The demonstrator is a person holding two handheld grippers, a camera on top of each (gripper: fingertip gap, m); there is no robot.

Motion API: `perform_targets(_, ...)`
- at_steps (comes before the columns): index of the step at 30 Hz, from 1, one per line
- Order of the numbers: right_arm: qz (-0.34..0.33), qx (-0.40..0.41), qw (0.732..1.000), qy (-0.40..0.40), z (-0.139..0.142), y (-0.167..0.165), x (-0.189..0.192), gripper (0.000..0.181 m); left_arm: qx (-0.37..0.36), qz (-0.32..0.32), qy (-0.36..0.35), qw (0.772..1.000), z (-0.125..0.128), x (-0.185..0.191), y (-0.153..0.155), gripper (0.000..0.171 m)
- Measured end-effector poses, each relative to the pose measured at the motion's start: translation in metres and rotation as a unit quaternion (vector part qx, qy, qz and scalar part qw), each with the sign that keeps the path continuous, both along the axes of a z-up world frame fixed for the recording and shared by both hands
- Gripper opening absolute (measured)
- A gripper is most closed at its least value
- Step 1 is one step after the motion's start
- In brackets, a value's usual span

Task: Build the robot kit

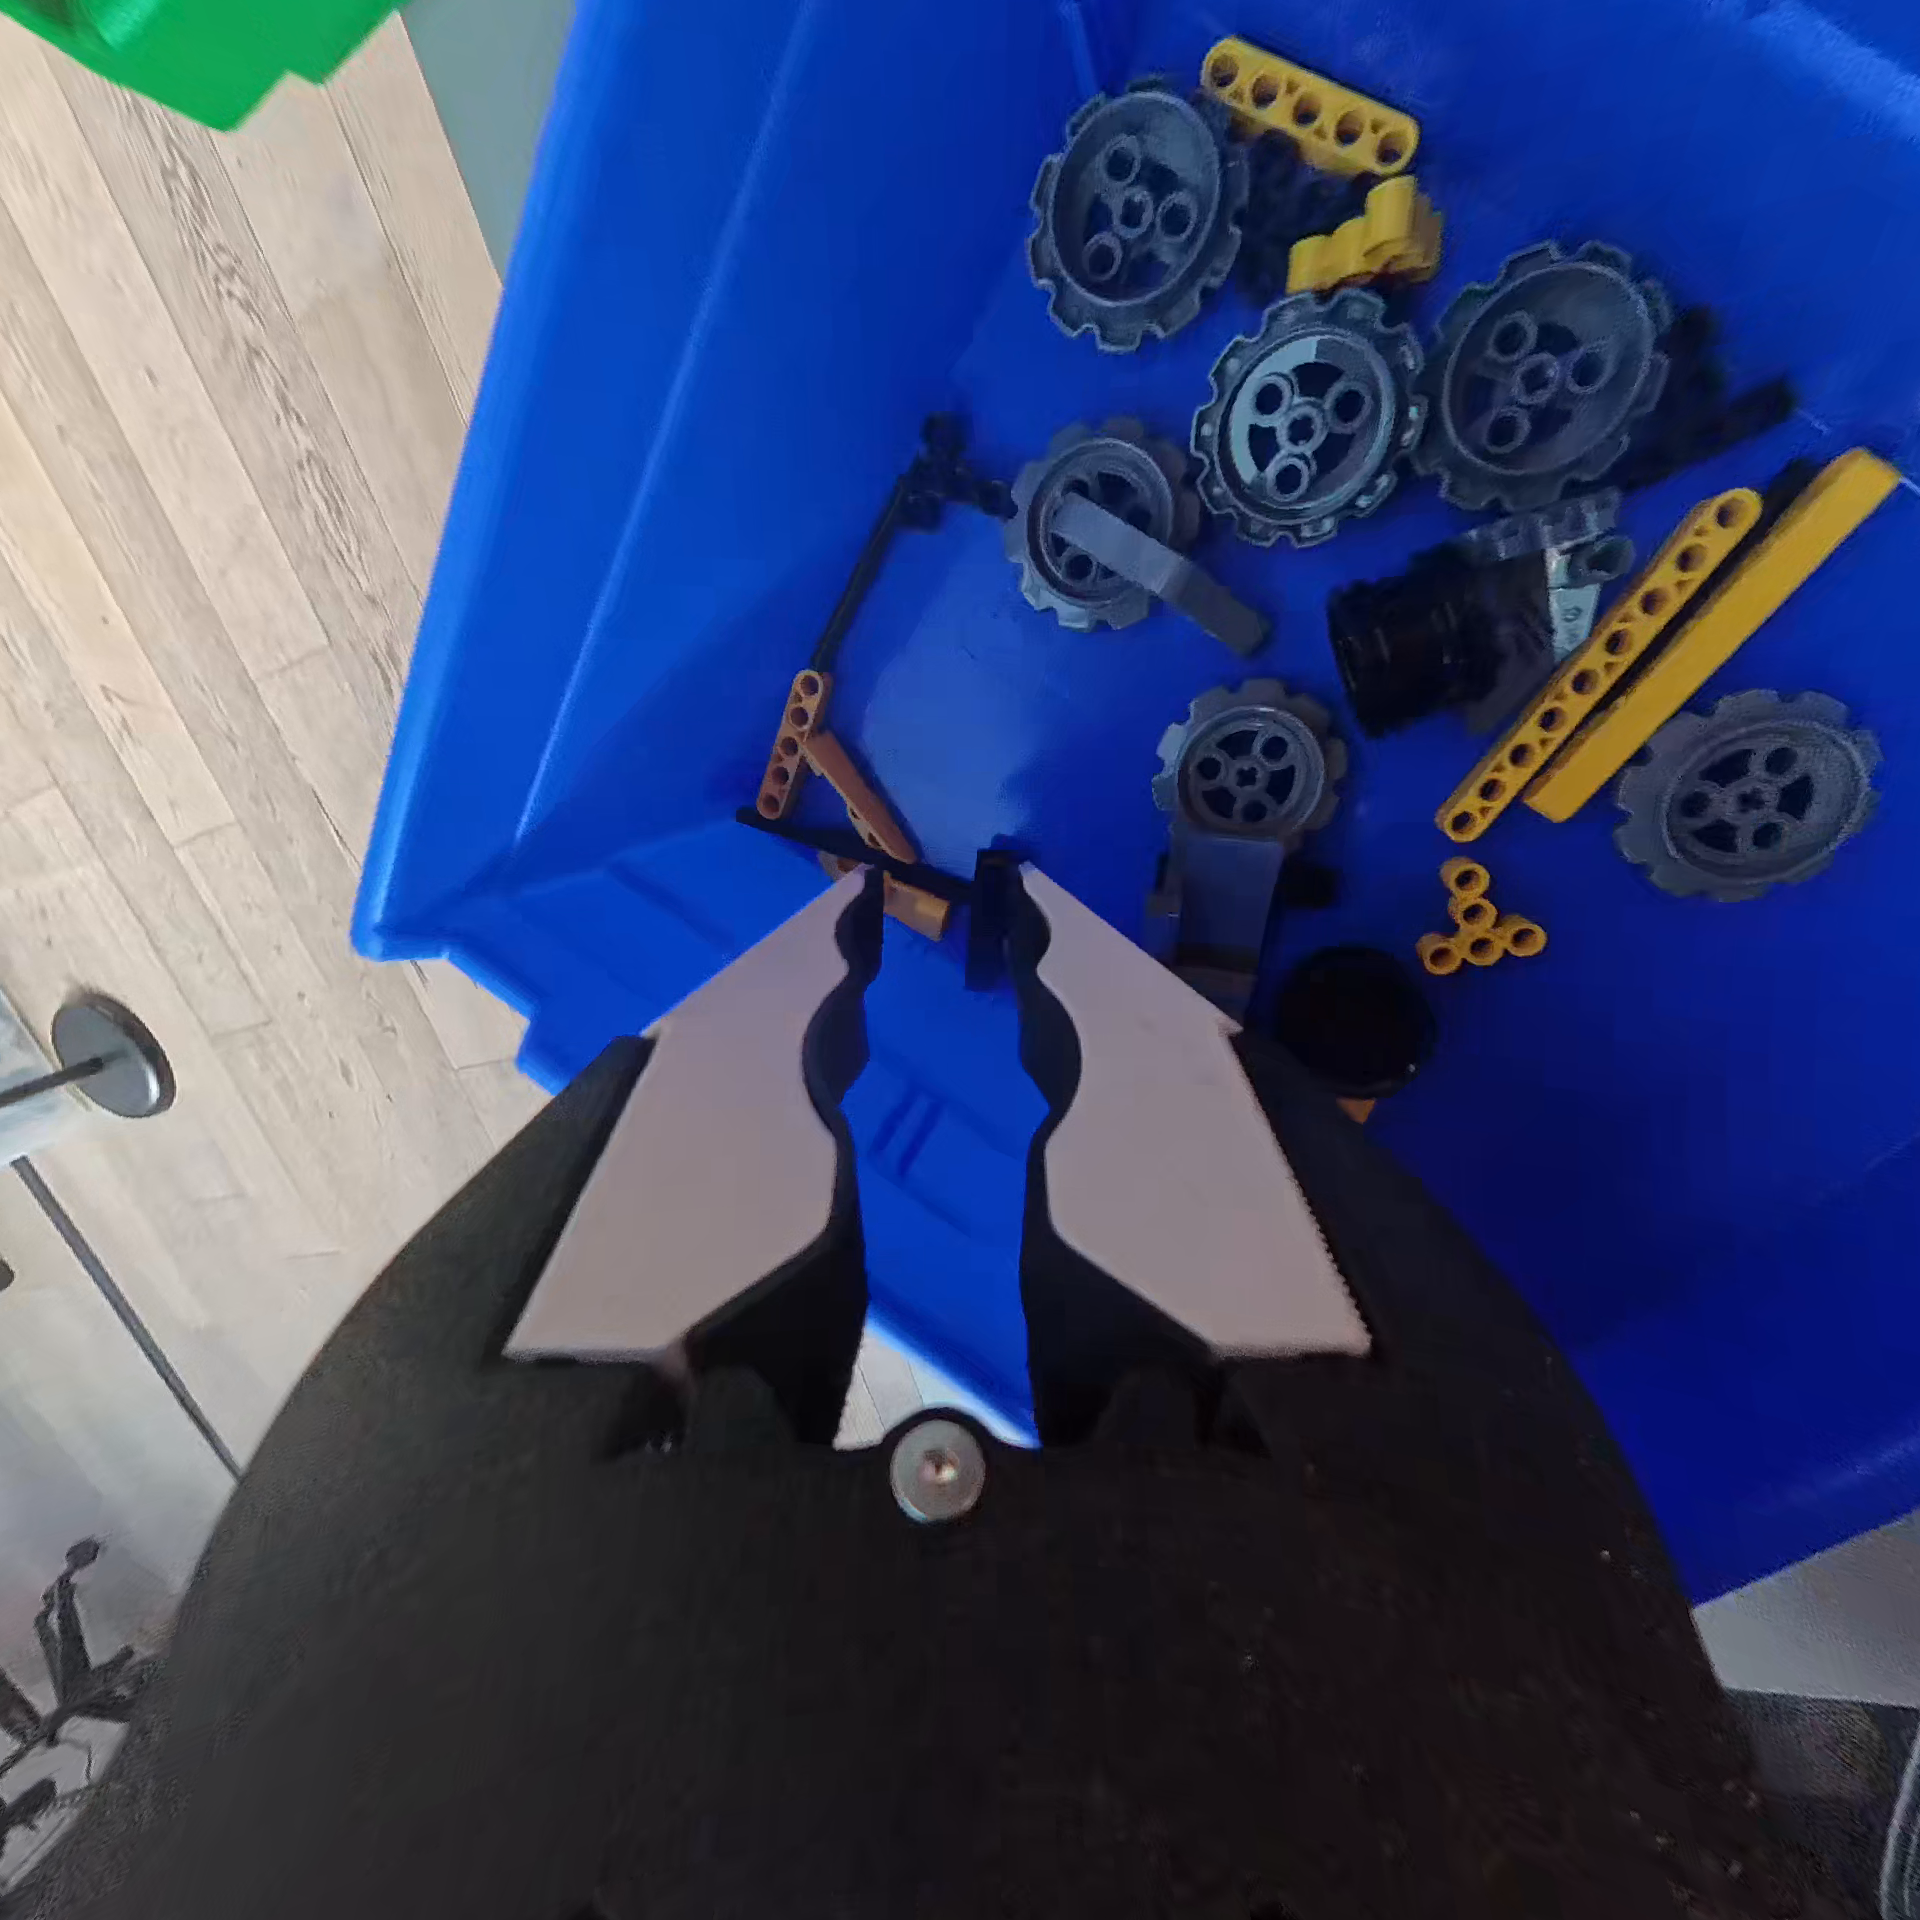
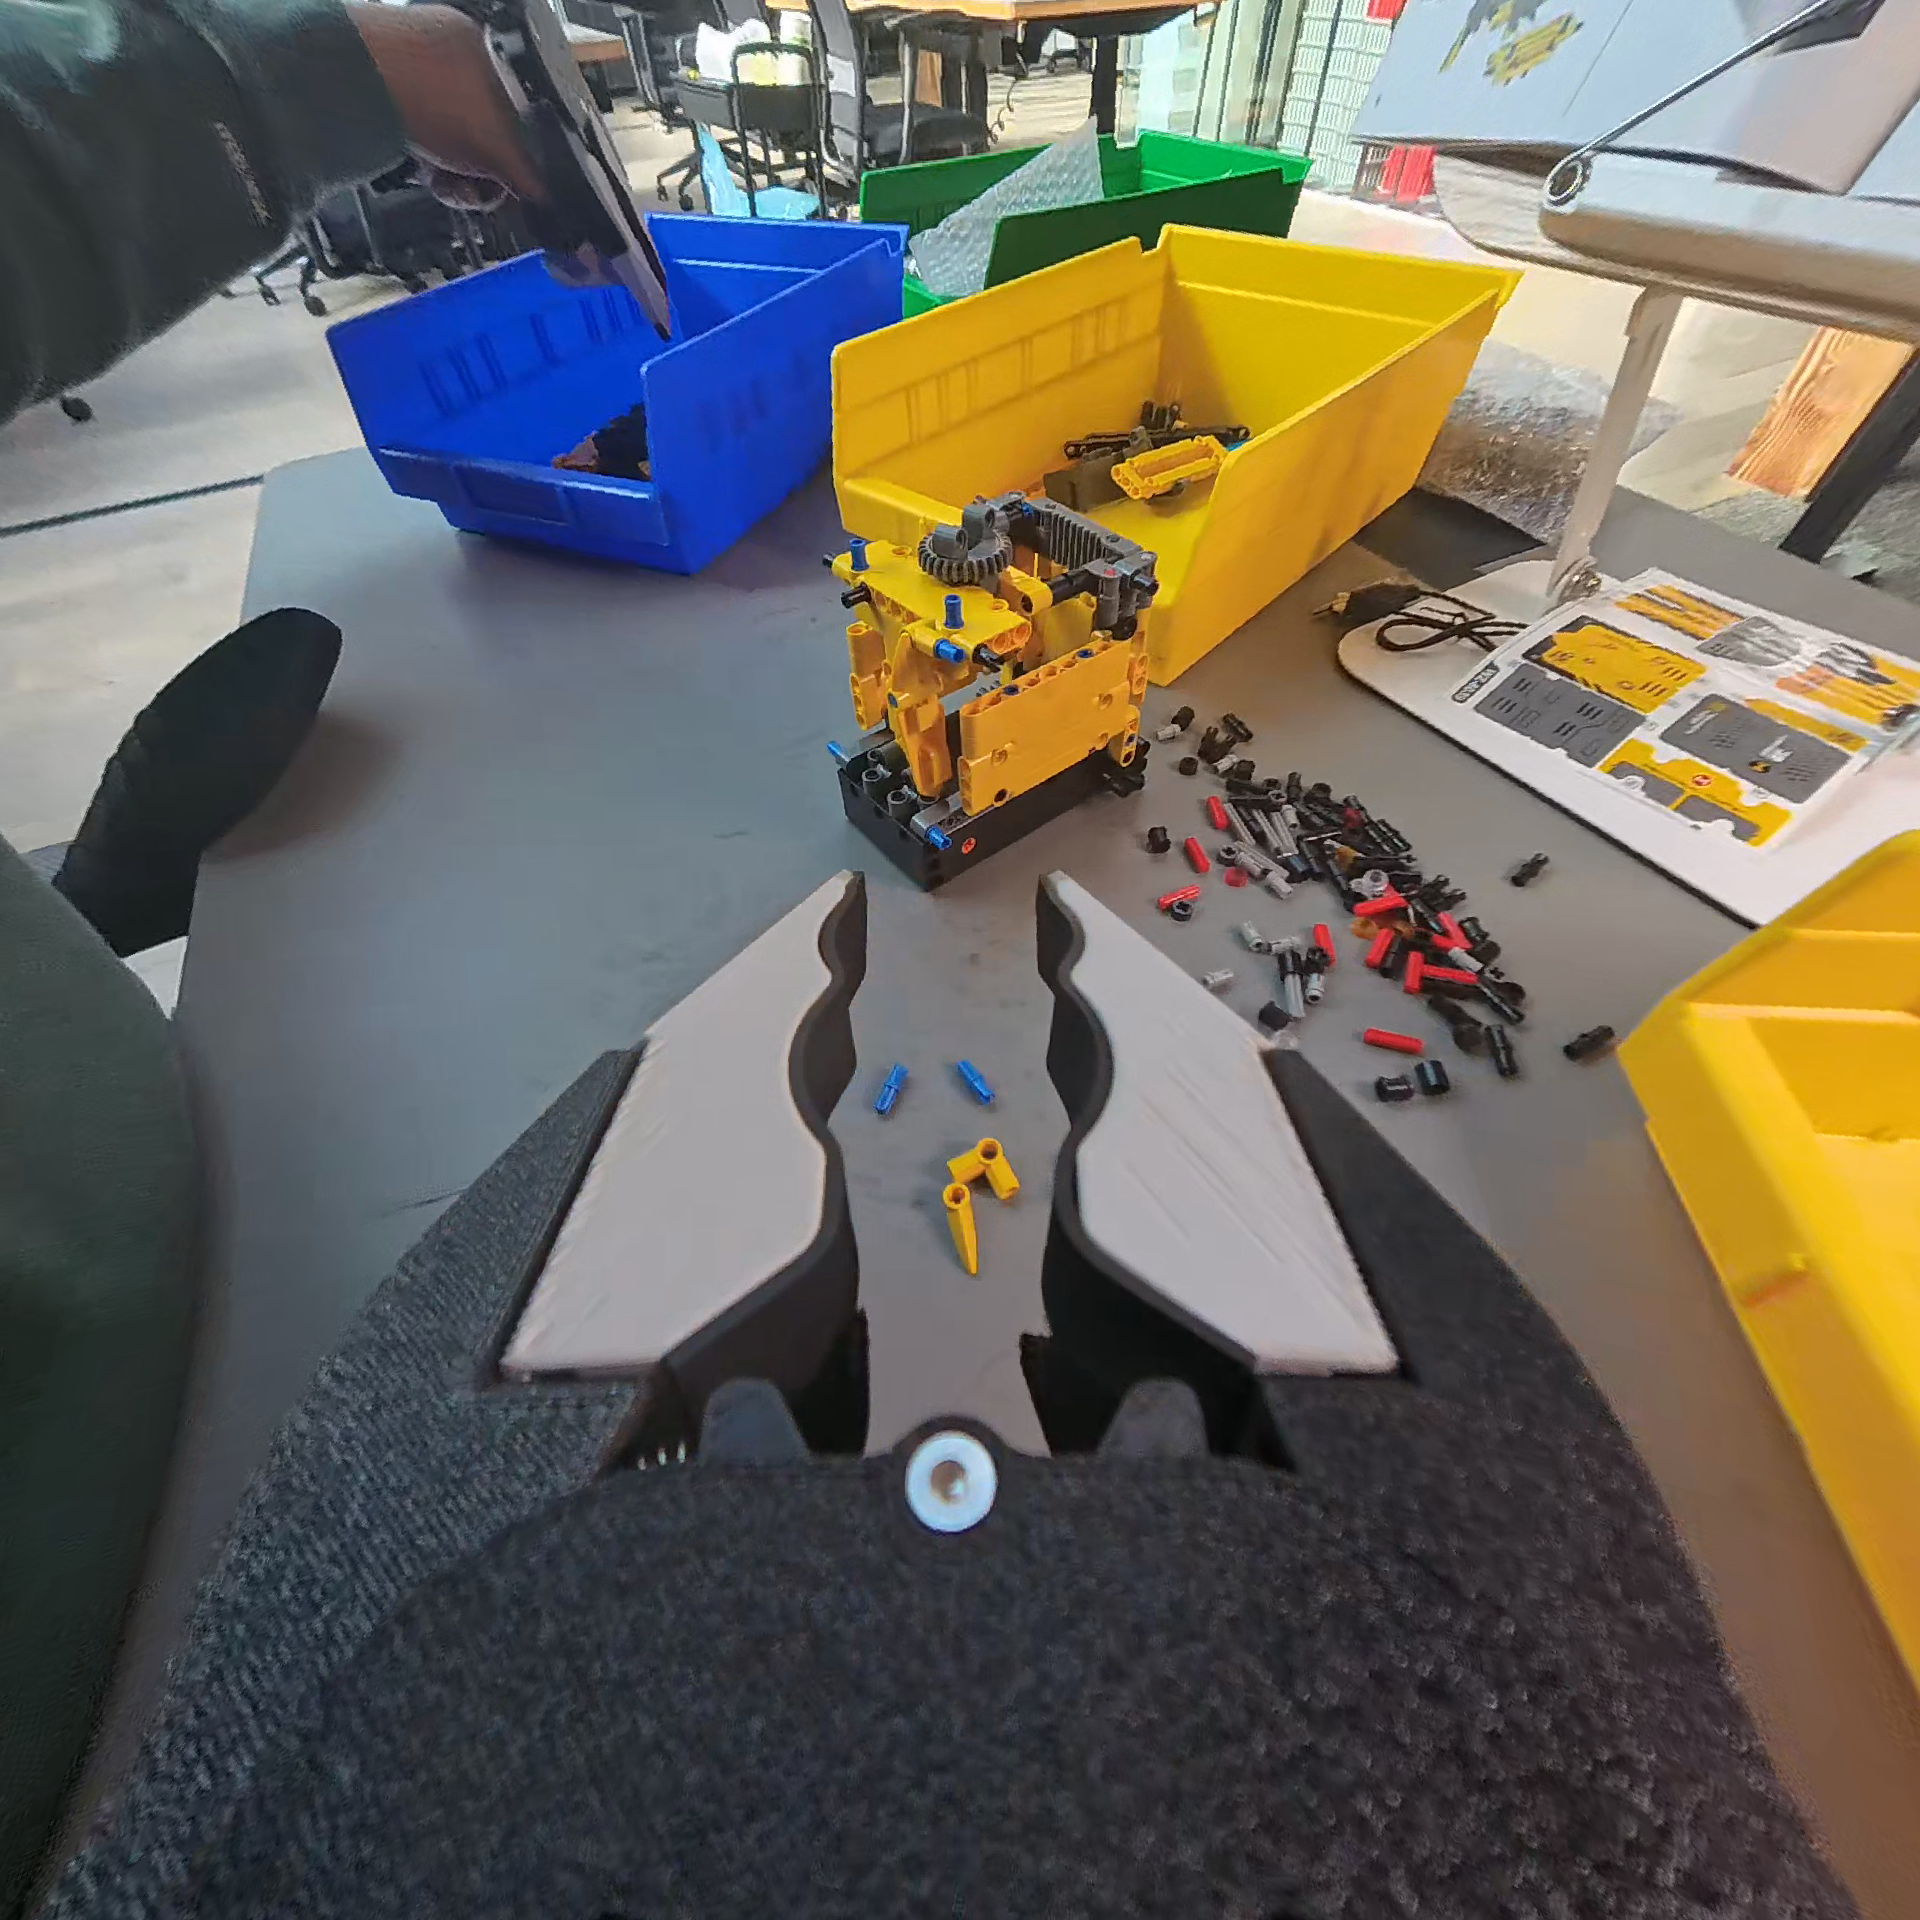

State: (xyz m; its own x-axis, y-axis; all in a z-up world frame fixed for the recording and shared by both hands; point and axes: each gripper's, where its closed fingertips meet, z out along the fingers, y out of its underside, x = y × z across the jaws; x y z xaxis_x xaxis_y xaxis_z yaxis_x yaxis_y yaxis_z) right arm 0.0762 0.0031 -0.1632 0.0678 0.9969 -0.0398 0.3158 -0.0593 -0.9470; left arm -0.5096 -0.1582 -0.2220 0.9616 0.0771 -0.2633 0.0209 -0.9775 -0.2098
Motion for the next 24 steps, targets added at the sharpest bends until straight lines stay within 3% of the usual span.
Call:
perform_targets(5,0.013,-0.003,1.000,-0.003,0.000,-0.003,-0.009,0.031,-0.082,0.055,-0.005,0.995,-0.031,-0.020,0.003,0.022)
perform_targets(11,0.017,-0.005,1.000,-0.005,0.001,-0.004,-0.010,0.030,-0.153,0.102,0.000,0.983,-0.050,-0.033,0.001,0.019)
perform_targets(17,0.001,-0.010,1.000,0.002,0.001,0.000,-0.002,0.028,-0.164,0.088,-0.029,0.982,-0.050,-0.028,0.003,0.010)
perform_targets(20,-0.004,-0.007,1.000,0.009,0.005,0.001,0.003,0.027,-0.121,0.055,-0.027,0.991,-0.036,-0.018,0.012,0.000)
perform_targets(24,-0.004,-0.003,1.000,0.024,0.013,0.001,0.008,0.027,-0.007,-0.007,-0.019,1.000,0.014,0.015,0.032,0.000)
